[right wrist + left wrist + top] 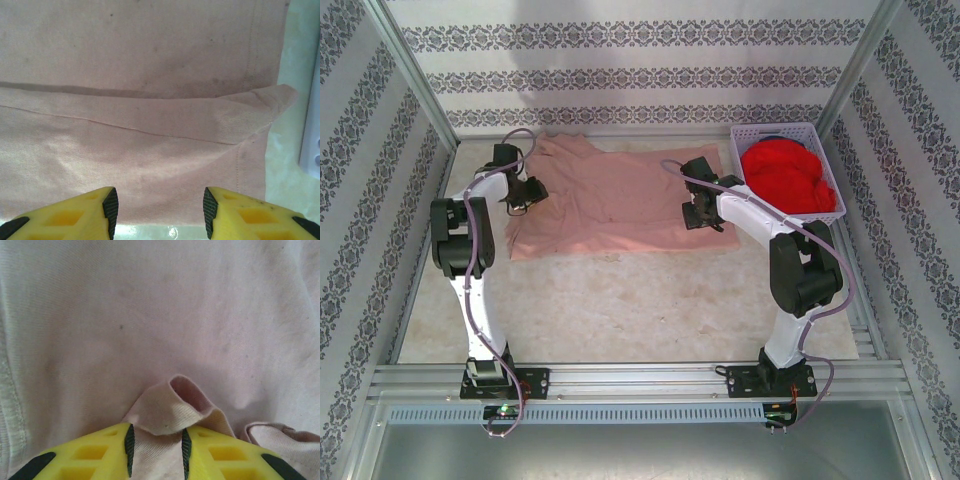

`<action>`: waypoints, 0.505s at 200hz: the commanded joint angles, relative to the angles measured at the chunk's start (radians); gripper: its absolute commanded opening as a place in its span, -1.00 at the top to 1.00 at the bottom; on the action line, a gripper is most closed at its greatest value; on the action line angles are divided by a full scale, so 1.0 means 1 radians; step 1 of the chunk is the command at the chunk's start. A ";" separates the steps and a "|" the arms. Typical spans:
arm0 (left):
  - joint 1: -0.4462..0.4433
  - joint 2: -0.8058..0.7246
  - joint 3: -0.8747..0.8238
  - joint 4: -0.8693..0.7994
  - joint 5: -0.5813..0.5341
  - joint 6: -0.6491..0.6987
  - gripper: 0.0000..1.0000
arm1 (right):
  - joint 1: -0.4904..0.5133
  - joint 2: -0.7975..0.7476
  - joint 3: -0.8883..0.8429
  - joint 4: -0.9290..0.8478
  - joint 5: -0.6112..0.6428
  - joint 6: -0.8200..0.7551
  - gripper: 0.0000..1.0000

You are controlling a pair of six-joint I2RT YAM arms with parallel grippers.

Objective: Fold the inside-out t-shirt

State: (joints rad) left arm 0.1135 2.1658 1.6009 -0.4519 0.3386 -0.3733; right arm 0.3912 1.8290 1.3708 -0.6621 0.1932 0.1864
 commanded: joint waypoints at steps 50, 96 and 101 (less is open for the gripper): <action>0.008 0.071 0.105 -0.052 0.026 0.027 0.61 | 0.014 0.016 0.017 -0.017 0.005 -0.001 -0.01; 0.008 0.061 0.135 -0.071 0.031 0.038 0.99 | 0.014 0.013 0.016 -0.020 0.008 -0.002 -0.01; 0.008 0.053 0.135 -0.071 0.025 0.038 1.00 | 0.014 0.012 0.015 -0.020 0.008 -0.001 -0.01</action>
State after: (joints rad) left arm 0.1135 2.2288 1.6962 -0.4835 0.3622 -0.3557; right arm 0.3912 1.8294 1.3708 -0.6624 0.1932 0.1860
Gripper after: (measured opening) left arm 0.048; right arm 0.507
